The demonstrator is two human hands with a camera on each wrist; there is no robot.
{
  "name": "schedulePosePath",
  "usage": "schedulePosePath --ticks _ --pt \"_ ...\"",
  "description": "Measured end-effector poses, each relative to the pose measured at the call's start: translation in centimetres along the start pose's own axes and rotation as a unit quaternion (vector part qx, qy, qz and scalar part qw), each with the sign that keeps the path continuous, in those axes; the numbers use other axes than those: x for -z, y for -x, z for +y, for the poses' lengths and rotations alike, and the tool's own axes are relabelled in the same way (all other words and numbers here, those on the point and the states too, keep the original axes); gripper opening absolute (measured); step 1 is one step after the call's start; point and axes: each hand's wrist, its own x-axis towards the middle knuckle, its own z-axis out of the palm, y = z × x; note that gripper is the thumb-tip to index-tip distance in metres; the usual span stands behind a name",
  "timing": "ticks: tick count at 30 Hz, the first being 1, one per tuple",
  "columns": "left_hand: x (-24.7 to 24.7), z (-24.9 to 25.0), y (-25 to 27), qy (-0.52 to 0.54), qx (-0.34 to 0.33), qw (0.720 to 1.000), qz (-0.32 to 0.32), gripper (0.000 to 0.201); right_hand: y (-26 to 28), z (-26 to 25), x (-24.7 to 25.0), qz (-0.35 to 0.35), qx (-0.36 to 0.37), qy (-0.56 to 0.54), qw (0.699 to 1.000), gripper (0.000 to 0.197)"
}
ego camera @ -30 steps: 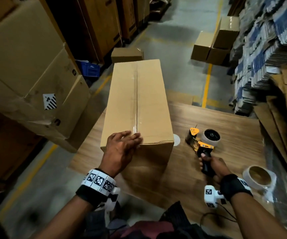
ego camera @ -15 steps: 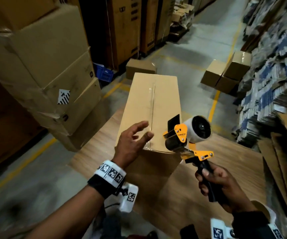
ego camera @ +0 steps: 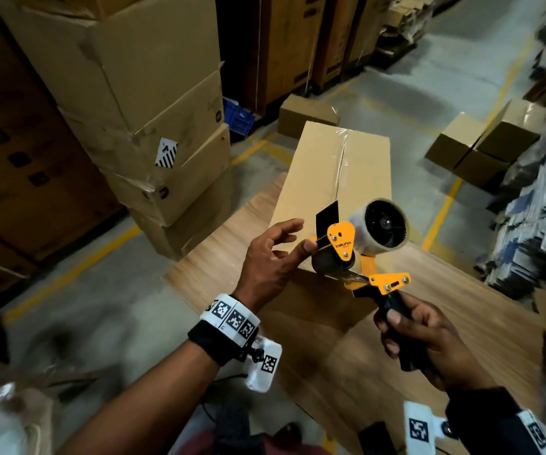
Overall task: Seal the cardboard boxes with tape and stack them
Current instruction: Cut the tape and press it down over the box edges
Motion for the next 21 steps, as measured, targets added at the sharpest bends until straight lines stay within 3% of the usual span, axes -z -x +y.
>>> schedulePosePath --ticks 5,9,12,15,18,21 --pt "0.9 -0.2 2.3 0.038 -0.026 0.998 -0.033 0.057 -0.7 -0.3 0.2 0.029 0.024 0.016 0.999 0.050" --pt "0.4 -0.2 3.1 0.108 0.068 0.988 -0.091 0.060 -0.9 -0.5 0.1 0.033 0.048 0.051 0.997 0.036" --pt "0.3 0.5 3.5 0.191 0.200 0.941 -0.193 0.067 -0.9 -0.5 0.0 0.038 0.063 0.070 0.995 0.034" --pt "0.7 0.7 4.1 0.242 0.285 0.885 -0.277 0.074 -0.8 -0.8 -0.2 0.041 0.083 0.104 0.990 0.033" --pt "1.1 0.4 4.4 0.293 0.333 0.847 -0.293 0.067 -0.5 -1.2 -0.3 0.042 0.092 0.152 0.983 0.026" --pt "1.8 0.3 4.7 0.306 0.351 0.835 -0.292 0.045 -0.2 -1.6 -0.4 0.036 0.084 0.178 0.980 0.018"
